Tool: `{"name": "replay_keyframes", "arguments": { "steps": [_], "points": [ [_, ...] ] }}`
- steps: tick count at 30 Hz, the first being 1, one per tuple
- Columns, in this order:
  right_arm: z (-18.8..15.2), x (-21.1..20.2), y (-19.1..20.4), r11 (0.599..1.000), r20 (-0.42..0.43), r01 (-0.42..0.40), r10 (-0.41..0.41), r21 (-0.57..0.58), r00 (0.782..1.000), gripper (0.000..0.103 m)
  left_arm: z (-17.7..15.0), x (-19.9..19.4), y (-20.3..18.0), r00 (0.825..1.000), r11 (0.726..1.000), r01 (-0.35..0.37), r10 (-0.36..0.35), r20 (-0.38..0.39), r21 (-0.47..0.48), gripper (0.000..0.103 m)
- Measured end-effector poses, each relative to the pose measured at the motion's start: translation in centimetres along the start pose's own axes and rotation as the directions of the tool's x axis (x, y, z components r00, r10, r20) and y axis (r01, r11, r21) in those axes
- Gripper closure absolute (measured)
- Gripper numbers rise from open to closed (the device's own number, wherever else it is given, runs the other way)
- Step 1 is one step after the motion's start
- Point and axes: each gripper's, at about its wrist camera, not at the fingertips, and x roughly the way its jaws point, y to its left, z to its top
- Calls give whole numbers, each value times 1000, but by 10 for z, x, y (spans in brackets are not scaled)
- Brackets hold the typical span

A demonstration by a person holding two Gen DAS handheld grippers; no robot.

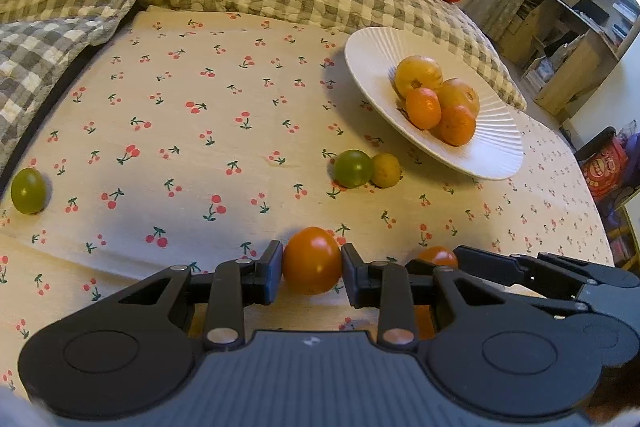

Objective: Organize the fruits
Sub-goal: 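Grasp a small red-orange fruit with left tool while right tool grasps another, then carry both small red-orange fruits onto the white plate and release them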

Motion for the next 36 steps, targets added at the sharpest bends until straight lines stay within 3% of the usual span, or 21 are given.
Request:
{"name": "replay_keyframes", "arguments": {
  "steps": [4, 6, 19, 30, 36],
  "points": [
    [-2, 4, 3, 1000, -3, -10, 10, -15, 1000, 64, 0, -1, -1, 1000, 1000, 9, -9, 0, 4, 80],
    [-3, 6, 4, 1000, 2, -9, 9, -19, 1000, 72, -1, 0, -2, 1000, 1000, 8, -8, 0, 12, 80],
    [-3, -1, 8, 1000, 34, 7, -6, -21, 999, 72, 2, -4, 3, 1000, 1000, 14, -13, 22, -11, 80],
    [8, -30, -18, 990, 100, -54, 41, 129, 994, 72, 7, -9, 0, 997, 999, 40, -38, 74, -25, 80],
    [19, -49, -53, 960, 166, -84, 40, 268, 985, 72, 13, -13, -11, 989, 998, 69, -70, 126, 14, 80]
  ]
}}
